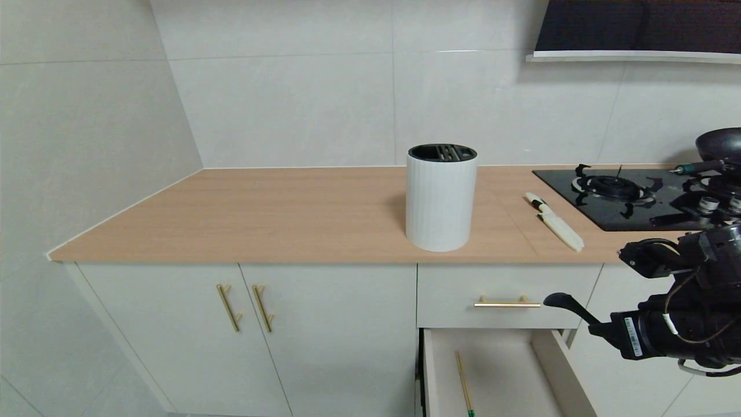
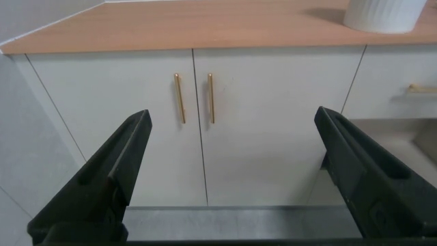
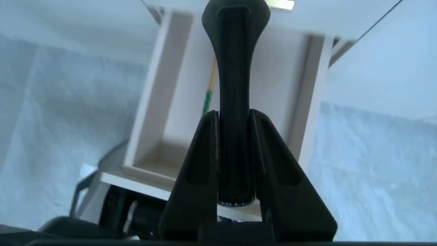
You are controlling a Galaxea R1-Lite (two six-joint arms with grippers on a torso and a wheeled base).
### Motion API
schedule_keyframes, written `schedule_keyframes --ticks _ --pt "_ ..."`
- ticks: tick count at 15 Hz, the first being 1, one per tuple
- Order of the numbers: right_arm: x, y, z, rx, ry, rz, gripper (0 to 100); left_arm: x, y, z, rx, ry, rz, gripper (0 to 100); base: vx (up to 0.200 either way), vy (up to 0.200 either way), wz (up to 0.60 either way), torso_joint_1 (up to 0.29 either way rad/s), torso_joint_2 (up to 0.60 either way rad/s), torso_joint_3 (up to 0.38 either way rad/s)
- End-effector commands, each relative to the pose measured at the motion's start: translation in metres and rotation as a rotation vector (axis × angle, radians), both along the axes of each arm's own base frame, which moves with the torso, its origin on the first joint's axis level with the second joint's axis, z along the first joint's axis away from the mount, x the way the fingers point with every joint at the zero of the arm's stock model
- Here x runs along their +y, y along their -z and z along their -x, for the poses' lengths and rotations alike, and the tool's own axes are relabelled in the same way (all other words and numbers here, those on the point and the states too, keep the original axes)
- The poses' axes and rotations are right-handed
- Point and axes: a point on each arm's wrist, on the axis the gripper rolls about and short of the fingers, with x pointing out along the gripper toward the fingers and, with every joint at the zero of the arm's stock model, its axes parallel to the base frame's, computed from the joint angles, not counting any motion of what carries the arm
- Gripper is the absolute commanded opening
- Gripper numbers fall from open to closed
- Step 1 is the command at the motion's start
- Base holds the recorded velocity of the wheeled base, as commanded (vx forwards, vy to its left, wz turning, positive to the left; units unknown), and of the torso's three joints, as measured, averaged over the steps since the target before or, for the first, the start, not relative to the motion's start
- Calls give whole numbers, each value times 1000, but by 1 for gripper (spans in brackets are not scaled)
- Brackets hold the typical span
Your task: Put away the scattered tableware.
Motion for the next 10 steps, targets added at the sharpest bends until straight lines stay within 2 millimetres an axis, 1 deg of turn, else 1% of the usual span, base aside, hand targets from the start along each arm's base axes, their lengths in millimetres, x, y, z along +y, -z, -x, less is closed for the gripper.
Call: schedule_keyframes --ticks 1,4,8,10 --pt "1 11 -6 49 0 12 0 0 0 0 0 1 0 100 0 0 0 -193 471 256" --pt "2 15 -8 65 -2 16 0 0 0 0 0 -1 0 100 0 0 0 -199 486 279" --pt "3 29 -15 117 2 30 0 0 0 0 0 1 0 100 0 0 0 -187 483 287" --pt "4 32 -18 117 3 31 0 0 0 0 0 -1 0 100 0 0 0 -173 466 300"
